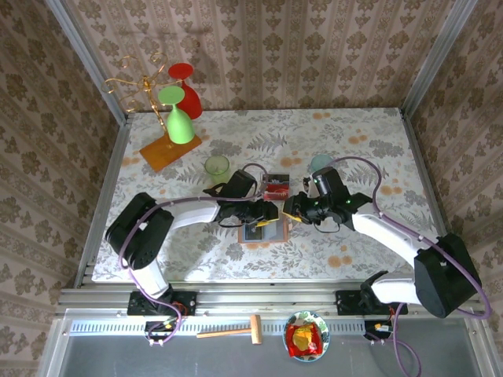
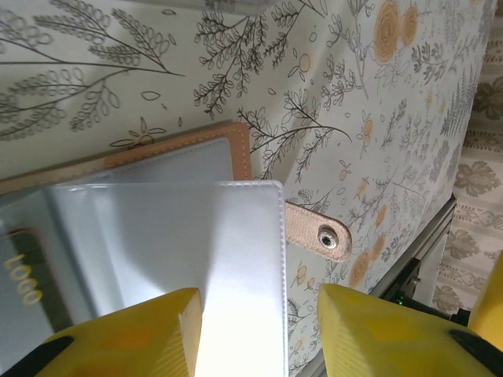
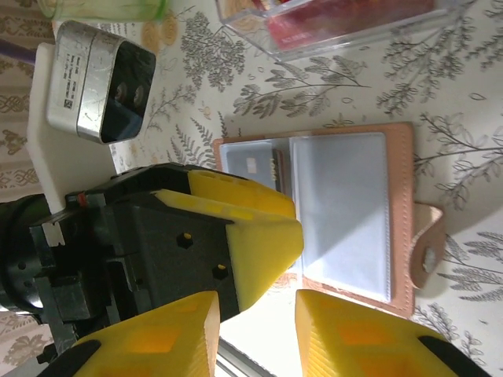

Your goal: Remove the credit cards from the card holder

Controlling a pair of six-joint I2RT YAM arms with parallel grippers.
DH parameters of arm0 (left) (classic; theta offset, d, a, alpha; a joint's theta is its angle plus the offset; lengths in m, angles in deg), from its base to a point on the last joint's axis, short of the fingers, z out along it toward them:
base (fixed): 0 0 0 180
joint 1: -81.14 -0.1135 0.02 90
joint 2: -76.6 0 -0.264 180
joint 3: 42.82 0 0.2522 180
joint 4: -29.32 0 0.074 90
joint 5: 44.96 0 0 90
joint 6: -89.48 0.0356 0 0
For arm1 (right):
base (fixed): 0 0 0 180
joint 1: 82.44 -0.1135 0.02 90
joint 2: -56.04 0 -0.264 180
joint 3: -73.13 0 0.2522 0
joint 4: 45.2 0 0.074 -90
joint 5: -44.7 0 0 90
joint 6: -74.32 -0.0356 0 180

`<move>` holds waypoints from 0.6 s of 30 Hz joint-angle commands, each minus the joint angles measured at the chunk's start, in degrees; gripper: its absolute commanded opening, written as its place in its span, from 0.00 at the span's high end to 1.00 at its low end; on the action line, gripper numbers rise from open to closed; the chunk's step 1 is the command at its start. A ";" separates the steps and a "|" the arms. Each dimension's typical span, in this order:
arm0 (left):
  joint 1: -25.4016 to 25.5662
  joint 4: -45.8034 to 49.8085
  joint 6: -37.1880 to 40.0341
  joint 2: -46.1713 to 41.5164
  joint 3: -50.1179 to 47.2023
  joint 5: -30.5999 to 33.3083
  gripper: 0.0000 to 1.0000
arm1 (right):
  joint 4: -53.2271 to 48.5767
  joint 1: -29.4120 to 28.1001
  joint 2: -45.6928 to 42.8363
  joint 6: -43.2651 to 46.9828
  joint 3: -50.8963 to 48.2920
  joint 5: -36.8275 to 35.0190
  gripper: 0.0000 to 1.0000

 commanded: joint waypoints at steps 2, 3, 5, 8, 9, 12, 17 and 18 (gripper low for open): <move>0.93 -0.76 -0.56 2.15 2.74 -1.48 0.55 | -2.61 1.01 -2.61 1.38 -1.51 -1.27 0.66; 1.15 -0.85 -0.60 2.70 2.99 -1.45 0.55 | -2.82 1.23 -2.85 1.46 -1.73 -1.30 0.66; 1.27 -1.39 -0.84 3.56 3.12 -1.60 0.55 | -3.22 1.47 -3.14 1.67 -1.80 -1.14 0.66; 1.34 -2.72 -1.45 4.63 2.99 -1.85 0.55 | -3.45 1.56 -3.40 1.81 -1.96 -0.84 0.67; 1.44 -2.99 -1.57 4.90 2.97 -1.84 0.55 | -3.64 1.61 -3.40 1.82 -1.95 -0.86 0.66; 1.46 -3.63 -1.81 5.46 2.79 -1.94 0.55 | -3.76 1.65 -3.40 1.96 -1.88 -0.79 0.66; 1.39 -4.72 -2.18 6.26 2.32 -2.27 0.55 | -3.71 1.65 -3.40 1.81 -1.96 -0.62 0.66; 1.41 -4.86 -2.27 6.35 2.27 -2.33 0.55 | -3.82 1.64 -3.49 1.84 -1.96 -0.55 0.66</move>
